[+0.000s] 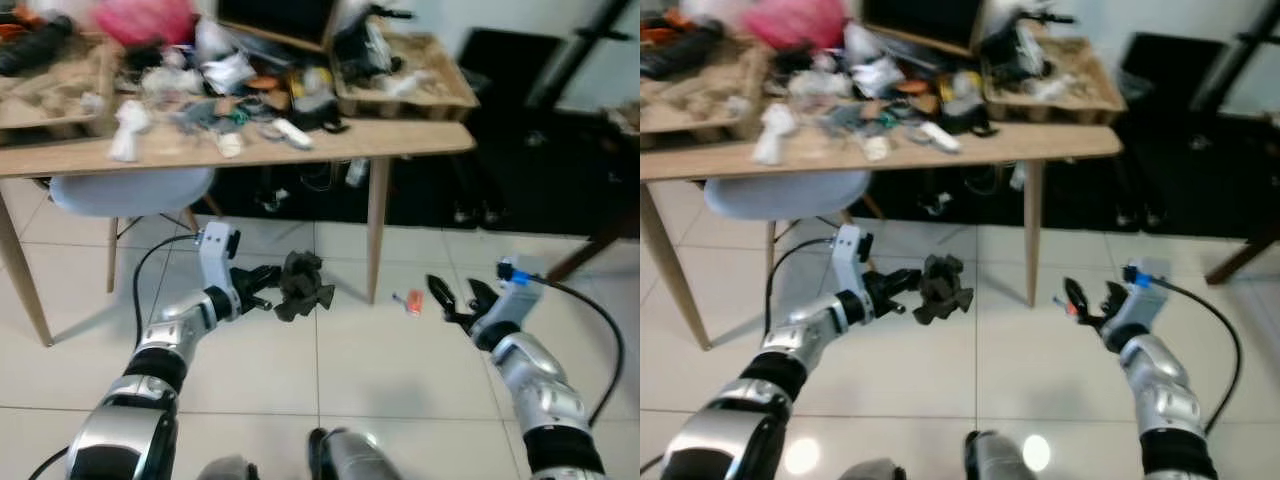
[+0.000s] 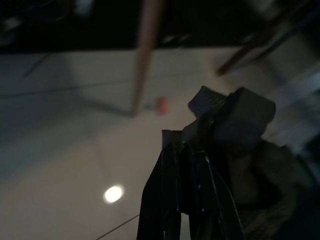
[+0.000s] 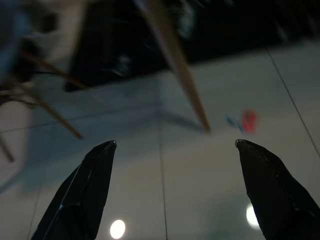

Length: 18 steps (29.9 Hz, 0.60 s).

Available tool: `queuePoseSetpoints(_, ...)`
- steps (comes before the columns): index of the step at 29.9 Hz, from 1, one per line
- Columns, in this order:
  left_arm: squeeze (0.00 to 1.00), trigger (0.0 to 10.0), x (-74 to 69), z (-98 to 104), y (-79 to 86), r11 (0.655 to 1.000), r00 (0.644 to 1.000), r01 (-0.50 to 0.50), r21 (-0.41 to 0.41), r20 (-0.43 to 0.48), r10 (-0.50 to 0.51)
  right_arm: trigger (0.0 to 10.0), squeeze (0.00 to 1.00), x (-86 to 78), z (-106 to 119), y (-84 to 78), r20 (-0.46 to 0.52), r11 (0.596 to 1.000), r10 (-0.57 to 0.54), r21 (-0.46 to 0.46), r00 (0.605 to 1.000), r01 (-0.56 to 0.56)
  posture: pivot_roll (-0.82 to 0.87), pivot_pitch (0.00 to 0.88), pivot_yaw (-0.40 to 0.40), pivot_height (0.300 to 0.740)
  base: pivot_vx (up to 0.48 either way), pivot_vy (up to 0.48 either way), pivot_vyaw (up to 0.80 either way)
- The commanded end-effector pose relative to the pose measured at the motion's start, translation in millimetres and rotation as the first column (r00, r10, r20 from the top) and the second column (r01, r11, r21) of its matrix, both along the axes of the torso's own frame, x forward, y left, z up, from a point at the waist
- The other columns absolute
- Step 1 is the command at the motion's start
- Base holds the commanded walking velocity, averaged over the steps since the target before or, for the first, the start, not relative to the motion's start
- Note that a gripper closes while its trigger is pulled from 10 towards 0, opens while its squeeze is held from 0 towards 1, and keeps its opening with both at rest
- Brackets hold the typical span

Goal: Picking trash to rubbish bin

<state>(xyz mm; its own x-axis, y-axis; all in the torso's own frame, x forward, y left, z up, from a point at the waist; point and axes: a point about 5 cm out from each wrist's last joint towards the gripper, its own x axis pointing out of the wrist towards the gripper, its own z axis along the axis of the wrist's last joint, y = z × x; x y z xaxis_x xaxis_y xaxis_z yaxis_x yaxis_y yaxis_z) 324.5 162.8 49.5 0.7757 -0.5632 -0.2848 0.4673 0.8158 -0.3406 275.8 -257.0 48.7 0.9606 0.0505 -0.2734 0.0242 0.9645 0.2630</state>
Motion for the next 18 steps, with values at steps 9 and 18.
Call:
queuePoseSetpoints(9,0.00,10.0,-31.3,-43,32.6,0.977,0.974,-0.150,0.153,-0.145,0.173,10.0,0.00,-35.1,-46,-23.4,-0.163,0.978,-0.205,0.011,0.965,0.210,0.10,0.123,-0.026,0.740,0.000,0.000,-0.80)
queuePoseSetpoints(18,0.00,10.0,-55.6,-68,54.1,0.906,0.921,-0.256,0.337,-0.201,0.335,10.0,0.00,-80.9,-92,-29.0,-0.388,0.930,-0.350,-0.032,0.853,0.366,0.10,0.123,-0.026,0.740,0.000,0.000,-0.80)
